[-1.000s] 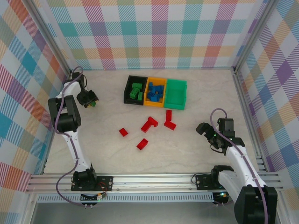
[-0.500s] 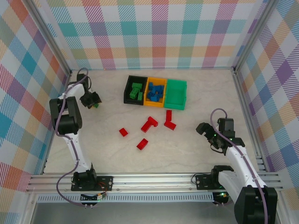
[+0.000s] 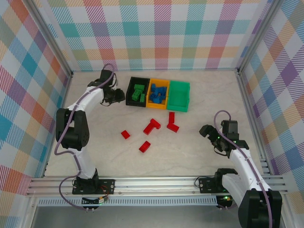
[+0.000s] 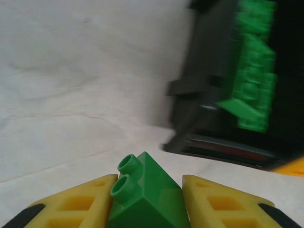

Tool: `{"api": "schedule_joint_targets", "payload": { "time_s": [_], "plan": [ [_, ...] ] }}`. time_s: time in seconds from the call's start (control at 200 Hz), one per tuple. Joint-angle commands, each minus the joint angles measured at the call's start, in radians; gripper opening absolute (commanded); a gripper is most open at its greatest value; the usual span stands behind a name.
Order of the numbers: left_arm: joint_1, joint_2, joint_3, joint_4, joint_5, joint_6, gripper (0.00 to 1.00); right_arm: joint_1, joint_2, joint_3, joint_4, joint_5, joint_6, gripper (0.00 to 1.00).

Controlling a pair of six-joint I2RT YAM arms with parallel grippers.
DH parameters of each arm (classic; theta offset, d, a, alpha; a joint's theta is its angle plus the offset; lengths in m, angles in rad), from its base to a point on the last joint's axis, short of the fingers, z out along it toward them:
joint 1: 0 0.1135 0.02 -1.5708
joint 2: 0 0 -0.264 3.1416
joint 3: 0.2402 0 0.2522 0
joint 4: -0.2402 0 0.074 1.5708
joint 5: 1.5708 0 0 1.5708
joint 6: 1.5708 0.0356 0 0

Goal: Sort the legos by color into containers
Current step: Pick up the lego from the top-left of the table, then place the lego in the container.

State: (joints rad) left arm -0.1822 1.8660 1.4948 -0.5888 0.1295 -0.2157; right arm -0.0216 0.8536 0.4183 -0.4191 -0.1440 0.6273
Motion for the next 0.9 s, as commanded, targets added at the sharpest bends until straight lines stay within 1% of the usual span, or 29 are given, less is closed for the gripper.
{"api": "schedule_joint_targets", "payload": {
  "time_s": [0.0, 0.155, 0.3, 0.51, 0.635, 0.795, 0.855, 0.89],
  "plan": [
    [-0.066, -0.055, 0.019, 0.028, -0.016, 0.006, 0.37, -0.008, -0.006, -0.013, 0.016, -0.013, -0.011, 0.94],
    [-0.169, -0.06, 0.087, 0.035, -0.034, 0.013, 0.37, -0.009, -0.004, -0.013, 0.015, -0.014, -0.011, 0.94],
    [-0.218, -0.014, 0.164, 0.031, -0.041, 0.016, 0.37, -0.008, -0.008, -0.013, 0.013, -0.015, -0.012, 0.94],
    [-0.242, 0.101, 0.286, 0.005, -0.02, 0.016, 0.37, -0.008, -0.009, -0.013, 0.012, -0.013, -0.011, 0.94],
    [-0.243, 0.176, 0.392, -0.086, -0.134, 0.062, 0.37, -0.008, -0.01, -0.013, 0.009, -0.012, -0.012, 0.95],
    [-0.23, 0.255, 0.489, -0.132, -0.151, 0.089, 0.39, -0.008, -0.012, -0.015, 0.011, -0.01, -0.01, 0.95],
    [-0.227, 0.3, 0.55, -0.169, -0.176, 0.094, 0.43, -0.008, -0.01, -0.013, 0.012, -0.01, -0.01, 0.95],
    [-0.225, 0.326, 0.588, -0.192, -0.188, 0.095, 0.44, -0.008, -0.007, -0.013, 0.012, -0.011, -0.011, 0.95]
  ]
}}
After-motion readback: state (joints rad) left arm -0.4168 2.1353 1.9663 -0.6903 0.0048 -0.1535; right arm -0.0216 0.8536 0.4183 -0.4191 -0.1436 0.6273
